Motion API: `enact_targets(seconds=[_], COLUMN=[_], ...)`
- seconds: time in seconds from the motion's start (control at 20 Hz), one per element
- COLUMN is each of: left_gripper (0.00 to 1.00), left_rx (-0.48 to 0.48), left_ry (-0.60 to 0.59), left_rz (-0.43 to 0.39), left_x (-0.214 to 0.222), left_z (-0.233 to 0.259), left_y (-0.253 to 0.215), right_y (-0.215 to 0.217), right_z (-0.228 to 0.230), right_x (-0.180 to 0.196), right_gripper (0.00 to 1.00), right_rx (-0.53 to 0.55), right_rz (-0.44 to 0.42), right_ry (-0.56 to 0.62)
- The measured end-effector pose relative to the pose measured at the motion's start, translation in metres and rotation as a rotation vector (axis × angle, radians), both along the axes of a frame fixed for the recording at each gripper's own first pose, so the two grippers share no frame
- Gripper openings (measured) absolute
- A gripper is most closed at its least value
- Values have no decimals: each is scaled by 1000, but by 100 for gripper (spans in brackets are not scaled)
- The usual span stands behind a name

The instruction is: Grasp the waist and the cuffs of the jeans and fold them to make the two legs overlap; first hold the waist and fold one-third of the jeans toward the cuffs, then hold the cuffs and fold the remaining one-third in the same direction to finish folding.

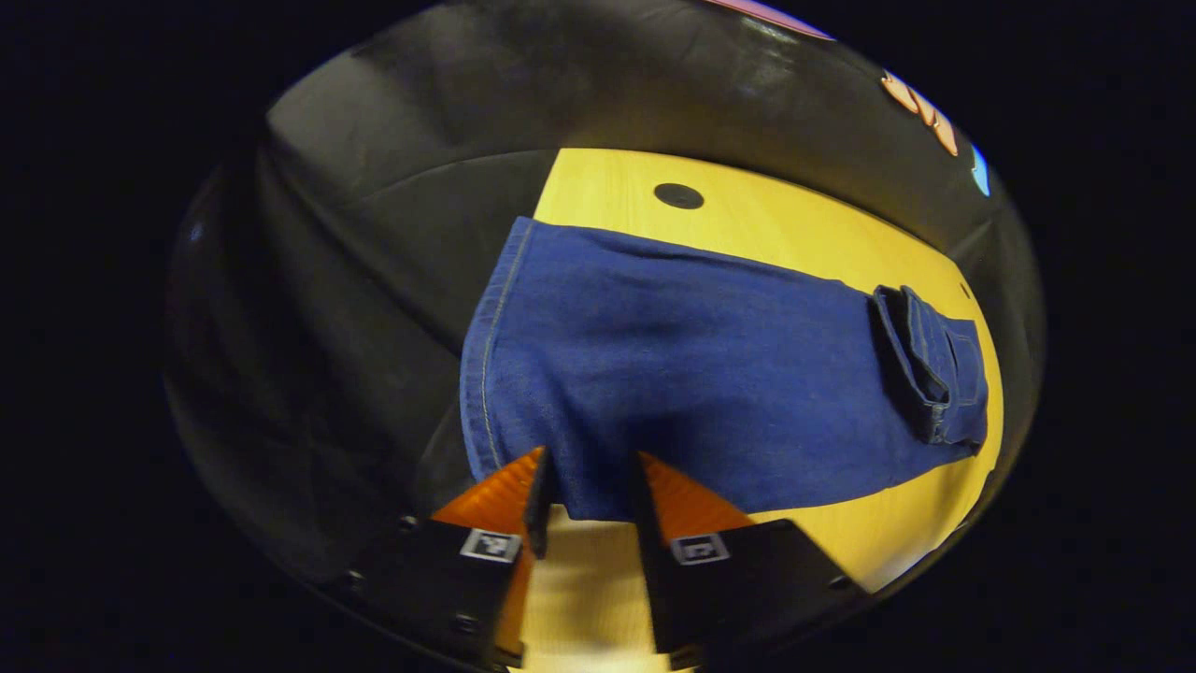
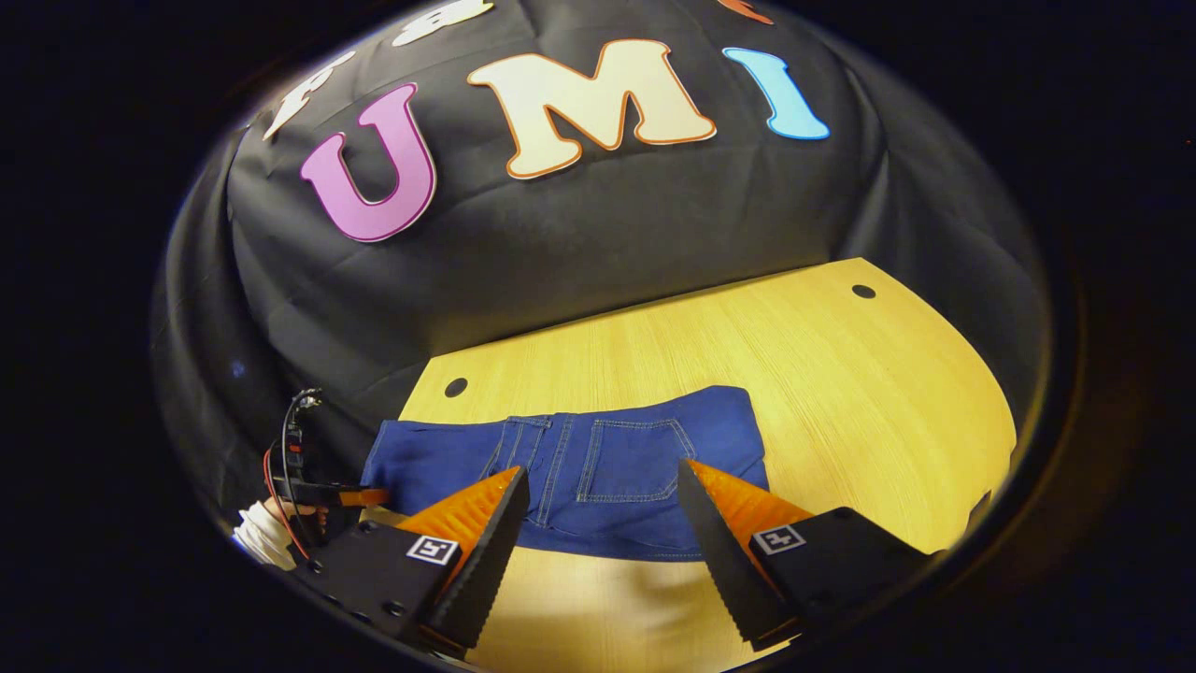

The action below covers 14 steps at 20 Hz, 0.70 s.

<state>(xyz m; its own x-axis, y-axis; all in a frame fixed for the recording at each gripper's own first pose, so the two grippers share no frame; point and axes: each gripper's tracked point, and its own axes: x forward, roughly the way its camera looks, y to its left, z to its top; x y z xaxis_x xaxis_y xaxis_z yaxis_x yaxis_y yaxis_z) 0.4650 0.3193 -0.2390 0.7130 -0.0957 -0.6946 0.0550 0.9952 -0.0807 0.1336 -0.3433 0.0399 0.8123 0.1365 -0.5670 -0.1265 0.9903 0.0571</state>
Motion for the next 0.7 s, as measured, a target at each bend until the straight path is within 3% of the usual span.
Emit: enact_targets(seconds=[0.1, 0.4, 0.7], left_gripper=[5, 1, 0], left_rx=[-50, -250, -254], left_ry=[-35, -76, -37], left_rz=[52, 69, 41], left_x=[3, 3, -2], left_z=[14, 3, 18], left_y=[5, -2, -8], right_y=[-4, -35, -71], right_z=[2, 8, 20], right_x=[-6, -23, -36], right_gripper=[98, 98, 98], right_rx=[2, 16, 28], right_rz=[-4, -66, -121], right_ry=[-5, -14, -30])
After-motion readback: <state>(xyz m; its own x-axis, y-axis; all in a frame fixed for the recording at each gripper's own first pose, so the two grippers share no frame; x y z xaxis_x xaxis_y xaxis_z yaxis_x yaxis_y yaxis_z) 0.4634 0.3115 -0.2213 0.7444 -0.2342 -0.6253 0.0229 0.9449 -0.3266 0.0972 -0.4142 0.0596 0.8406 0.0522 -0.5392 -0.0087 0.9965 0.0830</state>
